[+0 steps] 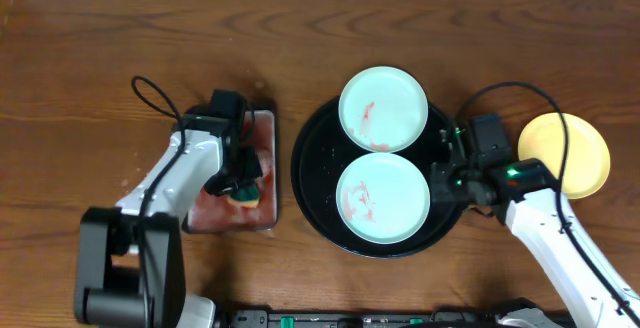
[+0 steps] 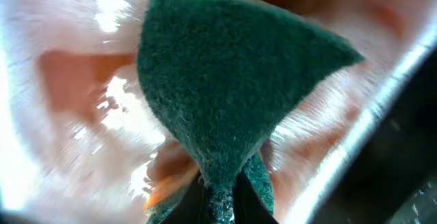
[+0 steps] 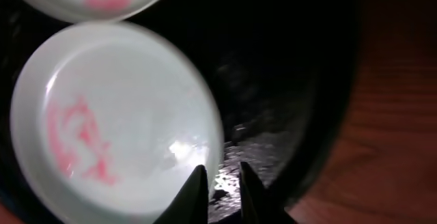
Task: Clean dirty plates on tray and stack at the side
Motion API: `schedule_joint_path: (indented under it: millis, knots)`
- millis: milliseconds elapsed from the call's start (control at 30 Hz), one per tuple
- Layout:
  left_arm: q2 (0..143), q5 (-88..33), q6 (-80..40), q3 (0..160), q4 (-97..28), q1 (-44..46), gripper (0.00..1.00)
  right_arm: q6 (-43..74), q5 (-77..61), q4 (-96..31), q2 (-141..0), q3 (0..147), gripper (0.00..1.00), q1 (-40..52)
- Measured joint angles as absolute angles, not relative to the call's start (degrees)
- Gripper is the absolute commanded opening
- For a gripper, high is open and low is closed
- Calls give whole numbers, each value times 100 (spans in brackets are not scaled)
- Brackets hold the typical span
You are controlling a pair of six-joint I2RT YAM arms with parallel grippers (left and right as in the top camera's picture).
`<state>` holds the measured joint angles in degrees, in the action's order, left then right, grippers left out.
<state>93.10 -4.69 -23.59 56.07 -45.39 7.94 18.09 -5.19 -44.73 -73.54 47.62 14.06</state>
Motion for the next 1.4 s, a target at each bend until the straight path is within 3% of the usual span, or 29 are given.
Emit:
schedule_joint_path:
  millis: [267, 600, 667, 700, 967, 1133, 1233, 1400]
  knots:
    - [7911, -454, -2071, 6121, -4950, 1122, 7, 1326, -1247, -4429, -7642, 4762, 17, 897]
    - [7848, -1428, -2388, 6123, -4340, 2799, 8, 1116, -1691, -3457, -9118, 4451, 15, 1190]
    - [8014, -1494, -2681, 6123, -4084, 3225, 7, 1194, -1645, -3428, -9247, 4473, 2, 1208]
    - [8154, -1509, -2875, 6123, -3905, 3463, 7, 1243, -1586, -3422, -9266, 4475, 1, 1214]
    - [9797, -1669, -4001, 6123, -2759, 4740, 7, 1402, -1594, -3437, -9295, 4506, 1, 1210]
    - [10462, -1852, -4241, 6178, -2506, 4904, 7, 1446, -1594, -3441, -9295, 4506, 1, 1210]
    - [10490, -1564, -4287, 6302, -2915, 4875, 7, 1452, -1625, -3448, -9297, 4506, 1, 1210]
    - [10475, 117, -4355, 6528, -3929, 4842, 7, 1509, -1892, -3463, -9341, 4504, 1, 1232]
